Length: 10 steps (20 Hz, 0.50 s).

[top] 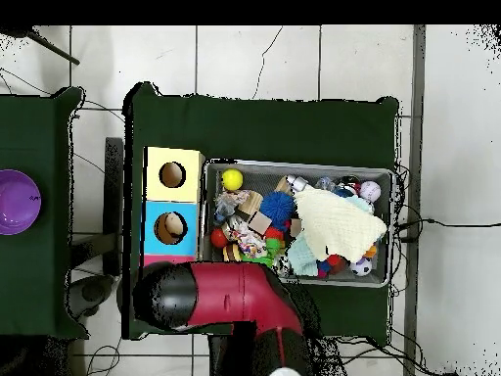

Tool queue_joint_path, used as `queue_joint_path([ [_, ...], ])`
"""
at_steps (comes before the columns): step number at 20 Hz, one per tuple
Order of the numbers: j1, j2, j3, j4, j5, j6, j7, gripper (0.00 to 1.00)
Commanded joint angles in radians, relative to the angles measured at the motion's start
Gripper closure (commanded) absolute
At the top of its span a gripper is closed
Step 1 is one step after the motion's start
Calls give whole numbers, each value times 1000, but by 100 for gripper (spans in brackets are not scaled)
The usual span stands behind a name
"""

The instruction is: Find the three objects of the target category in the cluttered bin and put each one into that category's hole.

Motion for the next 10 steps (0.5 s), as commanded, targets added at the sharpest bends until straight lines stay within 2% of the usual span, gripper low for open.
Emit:
queue_joint_path([
  [1,13,-47,-52,297,81,-221,212,100],
  [10,60,-1,-43,429,156,-470,268,100],
])
